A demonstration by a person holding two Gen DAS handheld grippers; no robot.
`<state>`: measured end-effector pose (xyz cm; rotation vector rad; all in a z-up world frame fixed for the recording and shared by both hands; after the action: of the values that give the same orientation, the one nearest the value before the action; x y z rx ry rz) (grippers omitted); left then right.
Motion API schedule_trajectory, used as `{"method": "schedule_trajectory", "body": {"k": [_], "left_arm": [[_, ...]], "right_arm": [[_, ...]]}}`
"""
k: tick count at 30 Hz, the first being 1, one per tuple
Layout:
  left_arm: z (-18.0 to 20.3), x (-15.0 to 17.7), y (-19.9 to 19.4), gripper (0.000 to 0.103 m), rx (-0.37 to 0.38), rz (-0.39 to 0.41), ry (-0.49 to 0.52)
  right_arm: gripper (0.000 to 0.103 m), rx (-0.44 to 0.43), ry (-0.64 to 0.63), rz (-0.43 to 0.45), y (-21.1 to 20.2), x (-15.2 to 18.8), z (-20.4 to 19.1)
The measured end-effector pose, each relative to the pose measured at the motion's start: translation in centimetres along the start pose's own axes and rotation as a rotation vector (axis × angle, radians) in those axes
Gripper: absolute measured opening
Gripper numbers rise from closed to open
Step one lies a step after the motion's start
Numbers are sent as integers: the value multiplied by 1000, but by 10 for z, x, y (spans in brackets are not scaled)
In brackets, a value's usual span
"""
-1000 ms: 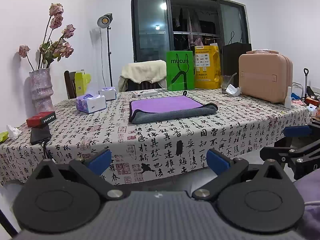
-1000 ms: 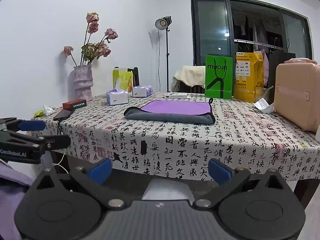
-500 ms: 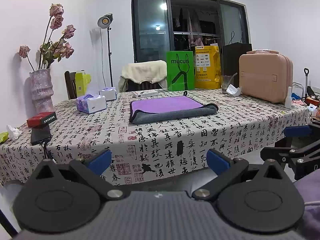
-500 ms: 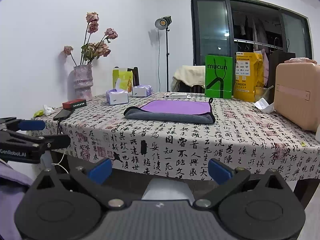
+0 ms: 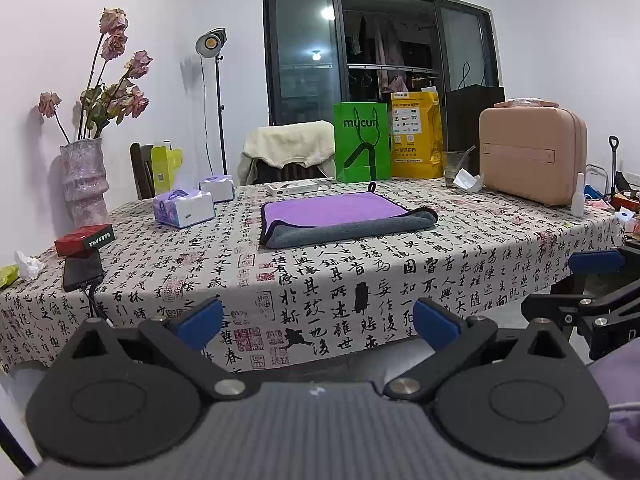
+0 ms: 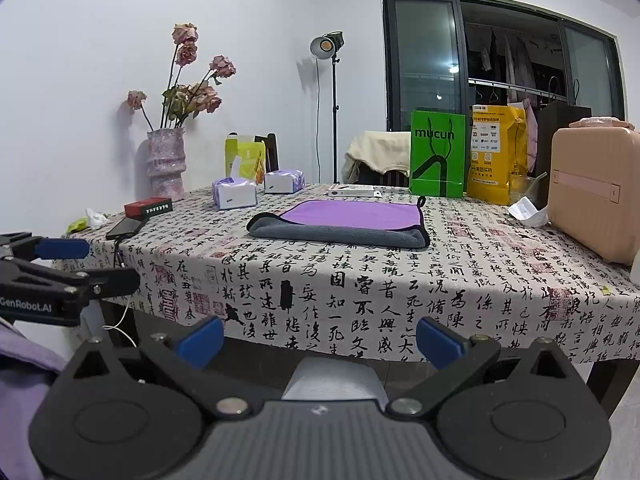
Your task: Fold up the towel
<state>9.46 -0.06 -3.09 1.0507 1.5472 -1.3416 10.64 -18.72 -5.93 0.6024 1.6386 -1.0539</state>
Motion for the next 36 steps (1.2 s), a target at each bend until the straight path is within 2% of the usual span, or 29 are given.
{"method": "schedule_trajectory", "body": {"k": [16,30,36], "left_arm": [[-1,0,4,103,-5,2,14],[-6,4,31,103,-14,18,16],[-6,4,48,103,-5,19,36]], "right_arm": [[103,11,-13,2,1,-2,3],[103,62,-24,-16,22,3,23],[103,73,-22,24,36,-4,32]]}}
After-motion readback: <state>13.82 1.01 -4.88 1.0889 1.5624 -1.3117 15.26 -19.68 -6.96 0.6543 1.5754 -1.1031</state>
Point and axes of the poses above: each gripper's, at about its wrist camera, not at the fingertips, and y roughly the way its jaws point, z to its right, x to its underside, the point moved 10 cm from there along y, roughly the way its jaws point, and after that the axes turned 5 degrees about -x, right-handed, at the moved point
